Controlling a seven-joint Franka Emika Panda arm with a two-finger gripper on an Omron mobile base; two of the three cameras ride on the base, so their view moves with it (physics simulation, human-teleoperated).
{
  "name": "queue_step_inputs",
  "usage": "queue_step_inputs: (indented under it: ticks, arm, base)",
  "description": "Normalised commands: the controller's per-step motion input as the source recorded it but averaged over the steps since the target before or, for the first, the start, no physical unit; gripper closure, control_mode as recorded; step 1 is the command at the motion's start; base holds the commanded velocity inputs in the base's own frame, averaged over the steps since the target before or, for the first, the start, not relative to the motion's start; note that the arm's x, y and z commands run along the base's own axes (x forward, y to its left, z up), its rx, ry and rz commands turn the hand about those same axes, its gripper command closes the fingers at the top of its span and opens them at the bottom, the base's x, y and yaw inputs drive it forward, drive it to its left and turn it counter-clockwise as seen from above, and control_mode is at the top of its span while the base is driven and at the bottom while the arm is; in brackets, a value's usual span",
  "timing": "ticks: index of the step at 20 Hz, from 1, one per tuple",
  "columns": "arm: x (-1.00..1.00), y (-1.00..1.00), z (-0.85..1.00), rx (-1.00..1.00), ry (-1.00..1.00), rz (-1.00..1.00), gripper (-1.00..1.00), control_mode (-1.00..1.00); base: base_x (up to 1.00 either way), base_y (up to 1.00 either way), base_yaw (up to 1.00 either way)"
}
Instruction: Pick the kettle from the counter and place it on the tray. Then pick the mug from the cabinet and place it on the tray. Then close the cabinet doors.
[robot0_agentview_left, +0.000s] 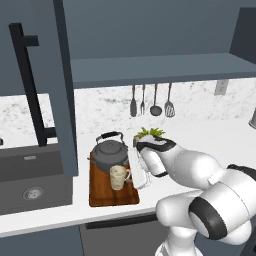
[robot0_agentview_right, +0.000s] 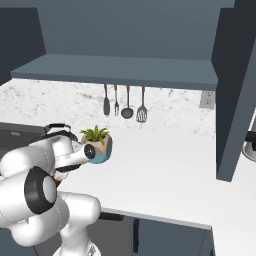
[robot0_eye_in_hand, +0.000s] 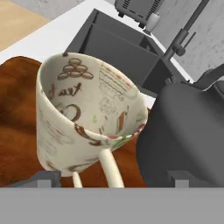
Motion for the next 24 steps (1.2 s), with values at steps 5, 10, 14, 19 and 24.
queue_step_inputs:
  ticks: [5, 10, 14, 19, 24]
  arm:
    - [0.0, -0.11, 0.0, 0.0, 0.02, 0.01, -1.0, -1.0]
    - [-0.02, -0.16, 0.12, 0.0, 0.0, 0.02, -1.0, -1.0]
    - [-0.18, -0.07, 0.53, 0.0, 0.01, 0.0, -1.0, -1.0]
    - [-0.53, 0.03, 0.65, 0.06, 0.0, 0.0, -1.0, -1.0]
    - [-0.63, 0.19, 0.61, 0.06, 0.0, -0.01, -1.0, -1.0]
  base:
    - [0.0, 0.0, 0.0]
    - [0.0, 0.0, 0.0]
    - [0.0, 0.0, 0.0]
    - [0.0, 0.0, 0.0]
    - [0.0, 0.0, 0.0]
